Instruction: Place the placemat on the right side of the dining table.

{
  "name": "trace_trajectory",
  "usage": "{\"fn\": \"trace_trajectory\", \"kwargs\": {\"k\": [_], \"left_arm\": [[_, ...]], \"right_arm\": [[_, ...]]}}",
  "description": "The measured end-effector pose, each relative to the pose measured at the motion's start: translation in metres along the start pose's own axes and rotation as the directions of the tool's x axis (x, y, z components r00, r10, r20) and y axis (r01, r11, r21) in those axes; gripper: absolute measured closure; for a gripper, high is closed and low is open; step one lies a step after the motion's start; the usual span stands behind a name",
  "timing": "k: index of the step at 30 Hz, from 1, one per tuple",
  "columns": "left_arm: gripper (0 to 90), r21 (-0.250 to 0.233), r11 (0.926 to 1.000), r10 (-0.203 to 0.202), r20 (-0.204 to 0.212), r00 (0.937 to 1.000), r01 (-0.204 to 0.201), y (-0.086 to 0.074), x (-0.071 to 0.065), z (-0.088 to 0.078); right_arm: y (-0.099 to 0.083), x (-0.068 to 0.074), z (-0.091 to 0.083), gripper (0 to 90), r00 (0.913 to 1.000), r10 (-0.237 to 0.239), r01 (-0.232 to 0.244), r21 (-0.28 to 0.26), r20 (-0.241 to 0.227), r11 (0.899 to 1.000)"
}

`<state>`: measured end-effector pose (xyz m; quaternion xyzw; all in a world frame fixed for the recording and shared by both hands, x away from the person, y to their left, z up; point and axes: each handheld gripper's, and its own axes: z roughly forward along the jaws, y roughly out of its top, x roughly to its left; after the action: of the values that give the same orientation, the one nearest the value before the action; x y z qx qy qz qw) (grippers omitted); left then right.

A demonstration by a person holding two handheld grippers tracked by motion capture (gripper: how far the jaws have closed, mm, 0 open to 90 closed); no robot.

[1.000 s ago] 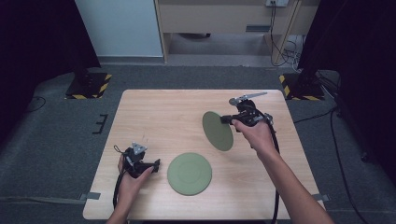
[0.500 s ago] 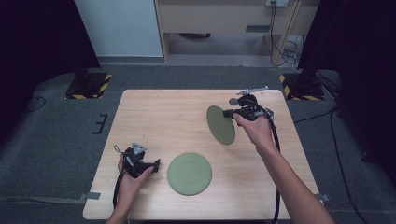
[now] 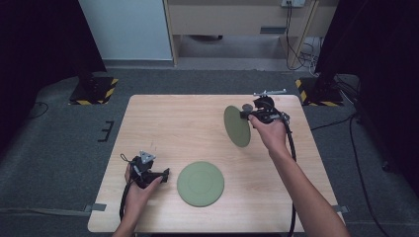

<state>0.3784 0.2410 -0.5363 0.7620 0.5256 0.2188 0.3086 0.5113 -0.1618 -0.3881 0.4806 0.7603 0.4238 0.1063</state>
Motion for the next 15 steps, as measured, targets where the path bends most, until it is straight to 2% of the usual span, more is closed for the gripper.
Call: {"fn": "trace_trajectory", "kwargs": {"k": [6,15], "left_arm": [[1.3,0.0,1.0,0.0,0.0,1.0,0.0,0.0,0.0,0.0],[1.3,0.0,1.0,0.0,0.001,1.0,0.0,0.0,0.0,0.0]], "right_arm": [[-0.002,-0.011,0.0,86.0,0.9995,0.02,-0.02,-0.006,0.026,1.0],[-0.007,-0.026,-0.006,86.0,0.9975,0.058,-0.057,-0.023,0.039,0.998]]}}
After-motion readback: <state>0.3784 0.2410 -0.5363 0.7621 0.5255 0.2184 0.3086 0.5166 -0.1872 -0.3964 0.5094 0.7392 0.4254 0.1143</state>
